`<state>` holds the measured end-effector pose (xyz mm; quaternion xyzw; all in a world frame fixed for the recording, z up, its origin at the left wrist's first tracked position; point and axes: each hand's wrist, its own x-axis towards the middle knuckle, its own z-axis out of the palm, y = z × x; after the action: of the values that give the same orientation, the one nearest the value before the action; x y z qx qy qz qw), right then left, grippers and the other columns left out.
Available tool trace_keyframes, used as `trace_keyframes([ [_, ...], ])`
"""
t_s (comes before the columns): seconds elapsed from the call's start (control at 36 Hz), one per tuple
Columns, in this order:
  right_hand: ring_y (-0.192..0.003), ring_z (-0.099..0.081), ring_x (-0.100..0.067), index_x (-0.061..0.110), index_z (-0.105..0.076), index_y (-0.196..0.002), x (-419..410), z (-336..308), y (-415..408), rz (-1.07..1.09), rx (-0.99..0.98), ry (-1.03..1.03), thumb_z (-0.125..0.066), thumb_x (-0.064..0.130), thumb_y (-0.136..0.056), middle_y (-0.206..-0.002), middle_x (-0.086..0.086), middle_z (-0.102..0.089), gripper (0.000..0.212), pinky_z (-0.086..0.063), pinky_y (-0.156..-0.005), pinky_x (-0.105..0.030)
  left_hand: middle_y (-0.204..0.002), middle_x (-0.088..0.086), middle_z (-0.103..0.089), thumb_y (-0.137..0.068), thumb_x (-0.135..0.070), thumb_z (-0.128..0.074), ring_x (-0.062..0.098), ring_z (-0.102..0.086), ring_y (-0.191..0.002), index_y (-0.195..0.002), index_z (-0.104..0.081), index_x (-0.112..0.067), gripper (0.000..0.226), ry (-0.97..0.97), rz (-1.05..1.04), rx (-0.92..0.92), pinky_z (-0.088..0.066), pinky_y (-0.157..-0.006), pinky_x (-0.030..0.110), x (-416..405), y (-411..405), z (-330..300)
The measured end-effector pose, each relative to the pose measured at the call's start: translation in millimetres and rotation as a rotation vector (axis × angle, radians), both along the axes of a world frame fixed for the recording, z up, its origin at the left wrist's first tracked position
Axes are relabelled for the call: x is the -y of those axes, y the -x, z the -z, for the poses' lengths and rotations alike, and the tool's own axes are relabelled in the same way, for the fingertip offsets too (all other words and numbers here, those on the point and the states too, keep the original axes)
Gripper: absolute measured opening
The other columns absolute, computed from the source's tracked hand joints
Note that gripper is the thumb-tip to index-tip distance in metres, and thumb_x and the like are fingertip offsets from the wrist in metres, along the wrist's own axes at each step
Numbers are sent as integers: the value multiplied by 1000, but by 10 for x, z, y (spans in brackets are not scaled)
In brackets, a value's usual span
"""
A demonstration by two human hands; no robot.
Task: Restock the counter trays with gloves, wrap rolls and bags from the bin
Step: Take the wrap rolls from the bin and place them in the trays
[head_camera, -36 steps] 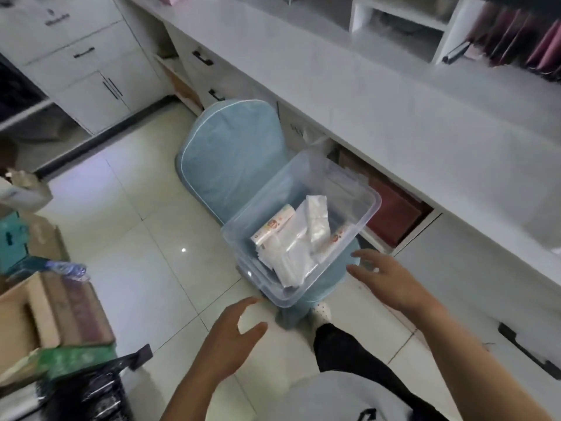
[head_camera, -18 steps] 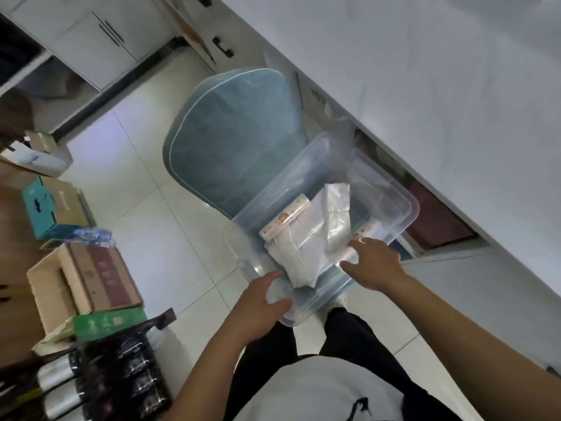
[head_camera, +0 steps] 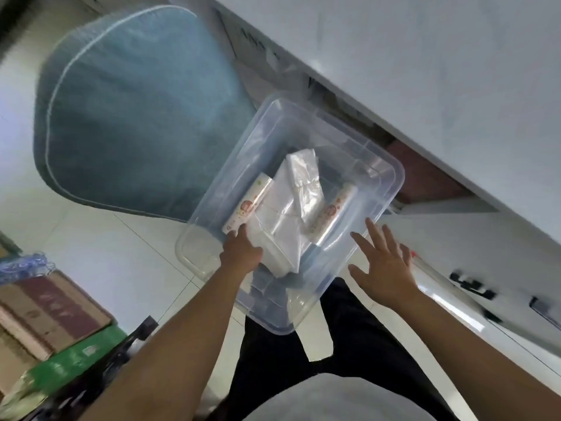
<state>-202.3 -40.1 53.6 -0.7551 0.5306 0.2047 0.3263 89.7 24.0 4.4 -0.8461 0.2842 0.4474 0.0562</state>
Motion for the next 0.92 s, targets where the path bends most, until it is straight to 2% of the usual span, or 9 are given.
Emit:
trace_keyframes([
  [0.11, -151, 14, -19, 42, -17, -153, -130, 16, -41, 98, 46, -1, -48, 52, -91, -162, 16, 21, 70, -2, -120, -54, -159, 11, -23, -88, -29, -62, 35, -29, -143, -155, -11, -26, 84, 2, -11, 94, -35, -112, 55, 282, -124, 309],
  [0.28, -153, 0, -17, 41, -30, -150, -141, -26, -214, 293, 141, -39, -57, 44, -91, -165, 14, 9, 65, -9, -119, -51, -164, 8, -16, -87, -26, -62, 35, -21, -148, -158, -2, -27, 93, -25, -105, 67, -28, -115, 57, 559, -186, 684],
  [0.42, -152, -5, -17, 39, -36, -148, -171, -23, -301, 375, 180, -45, -62, 40, -90, -165, 13, 10, 64, -9, -119, -45, -152, 21, -28, -86, -23, -61, 41, -42, -130, -156, -14, -25, 85, -62, -81, 192, -40, -107, 50, 645, -122, 753],
  [0.56, -152, -10, -19, 46, -39, -144, -215, 43, -352, 377, 166, -73, -63, 47, -88, -160, 17, 25, 61, -12, -120, -49, -153, 19, -29, -84, -12, -67, 40, -40, -134, -155, -13, -22, 90, -11, -112, 164, -39, -108, 54, 635, 24, 742],
  [0.67, -152, -7, -19, 56, -36, -140, -222, 79, -385, 395, 174, -110, -58, 58, -85, -156, 21, 34, 59, -12, -120, -50, -147, 14, -46, -83, 1, -65, 38, -51, -129, -154, -22, -22, 86, 132, -170, 95, -45, -104, 55, 609, -97, 845],
  [0.78, -152, -5, -20, 56, -33, -142, -230, 89, -378, 363, 143, -93, -58, 59, -85, -155, 19, 37, 63, -11, -120, -50, -139, 14, -56, -87, -11, -68, 37, -57, -123, -147, -36, -12, 68, 163, -157, 18, -49, -102, 46, 617, -292, 972],
  [0.92, -152, -6, -19, 56, -30, -143, -212, 78, -361, 329, 92, -147, -57, 58, -85, -149, 22, 45, 64, -13, -120, -54, -129, 18, -62, -77, -18, -78, 40, -61, -113, -136, -47, -7, 68, 93, -87, -31, -49, -91, 45, 707, -439, 1028],
])
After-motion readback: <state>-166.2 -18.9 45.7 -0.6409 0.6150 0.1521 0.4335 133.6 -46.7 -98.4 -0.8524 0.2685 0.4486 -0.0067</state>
